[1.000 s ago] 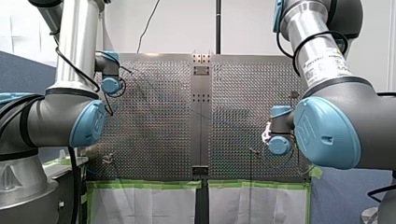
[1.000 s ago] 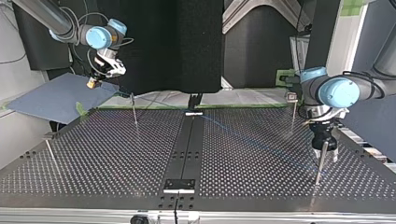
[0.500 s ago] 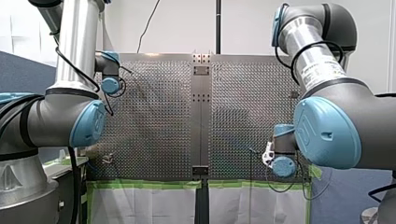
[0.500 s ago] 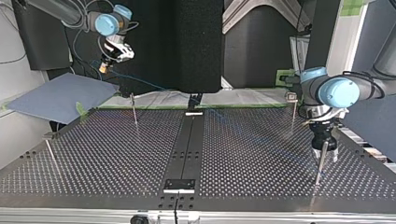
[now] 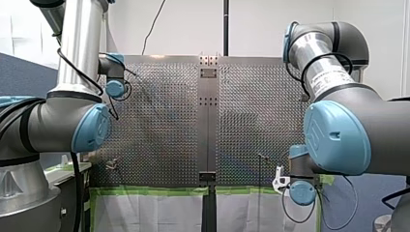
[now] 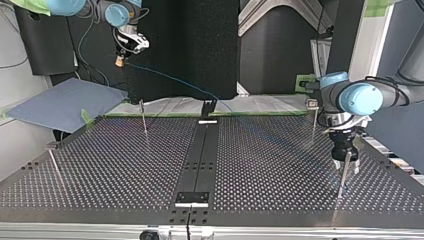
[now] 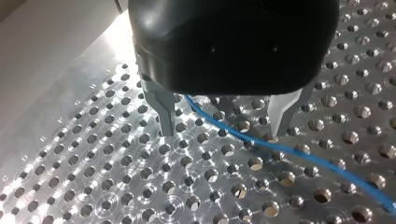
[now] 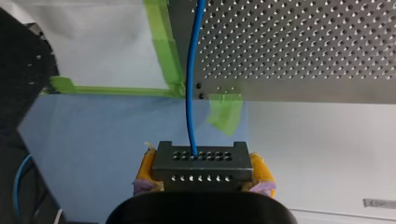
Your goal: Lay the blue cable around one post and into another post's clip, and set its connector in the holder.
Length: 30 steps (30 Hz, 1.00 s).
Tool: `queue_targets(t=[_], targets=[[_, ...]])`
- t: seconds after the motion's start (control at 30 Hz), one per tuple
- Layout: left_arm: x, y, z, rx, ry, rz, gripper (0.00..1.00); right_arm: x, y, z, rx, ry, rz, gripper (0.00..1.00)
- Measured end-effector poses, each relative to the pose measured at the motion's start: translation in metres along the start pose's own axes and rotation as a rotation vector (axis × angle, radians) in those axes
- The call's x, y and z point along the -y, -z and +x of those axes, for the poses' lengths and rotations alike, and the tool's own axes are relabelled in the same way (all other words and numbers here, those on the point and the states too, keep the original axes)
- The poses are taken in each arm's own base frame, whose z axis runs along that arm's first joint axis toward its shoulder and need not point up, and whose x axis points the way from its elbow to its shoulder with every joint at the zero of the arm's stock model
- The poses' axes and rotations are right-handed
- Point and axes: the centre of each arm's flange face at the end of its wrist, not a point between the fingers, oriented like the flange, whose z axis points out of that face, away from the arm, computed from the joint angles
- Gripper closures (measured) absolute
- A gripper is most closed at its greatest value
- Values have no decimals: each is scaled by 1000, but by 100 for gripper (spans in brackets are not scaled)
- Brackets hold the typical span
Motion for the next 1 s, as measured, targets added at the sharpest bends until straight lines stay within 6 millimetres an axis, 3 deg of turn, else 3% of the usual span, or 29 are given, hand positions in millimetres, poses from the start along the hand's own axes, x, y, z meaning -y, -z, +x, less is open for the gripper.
queue_targets(t=[0.77, 1.0], targets=[[6, 2, 4, -9, 0, 8, 0, -4, -99, 49, -141, 39, 116, 100], [10, 5, 7, -19, 1, 12, 0, -5, -118, 60, -151, 53, 159, 100]])
